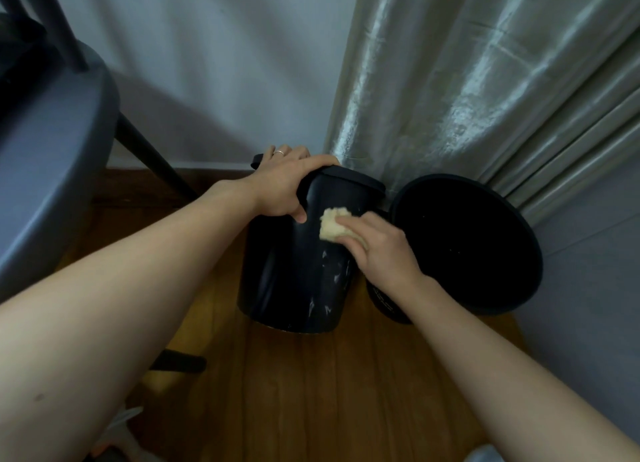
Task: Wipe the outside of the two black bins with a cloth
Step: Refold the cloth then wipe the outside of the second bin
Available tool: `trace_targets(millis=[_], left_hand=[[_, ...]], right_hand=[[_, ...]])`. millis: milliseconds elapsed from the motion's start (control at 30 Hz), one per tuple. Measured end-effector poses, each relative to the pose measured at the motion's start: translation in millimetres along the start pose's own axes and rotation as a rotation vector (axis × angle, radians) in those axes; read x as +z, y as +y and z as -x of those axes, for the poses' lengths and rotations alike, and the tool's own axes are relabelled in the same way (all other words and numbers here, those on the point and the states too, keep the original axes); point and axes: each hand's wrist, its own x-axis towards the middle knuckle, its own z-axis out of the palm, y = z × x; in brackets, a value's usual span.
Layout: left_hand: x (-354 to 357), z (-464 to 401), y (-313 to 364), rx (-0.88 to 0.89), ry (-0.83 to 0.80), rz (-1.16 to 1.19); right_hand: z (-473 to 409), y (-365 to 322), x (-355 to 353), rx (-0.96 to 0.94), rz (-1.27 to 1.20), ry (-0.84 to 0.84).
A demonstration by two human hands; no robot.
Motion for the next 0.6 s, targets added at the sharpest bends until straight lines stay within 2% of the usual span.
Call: trace_targets(millis=[133,333,433,600], left_hand=[[0.6,-0.3,-3.2,-0.019,0.005,0.021],[0.1,-0.5,-0.4,-0.010,-0.001,0.017],[0.6,-0.1,-2.6,-0.009,-0.001,0.016],[2.4,-0.1,-5.5,-0.015,0.010,0.013]], right_hand=[[13.2,-2.2,3.6,-0.054,0.012,-0.129],[-27.2,-13.2,-1.2,0.223,0.029,0.079],[-4.2,-18.0,7.2,0.143,-0.018,0.046],[26.1,-17.0,15.2,-0.013,-0.062,-0.119]])
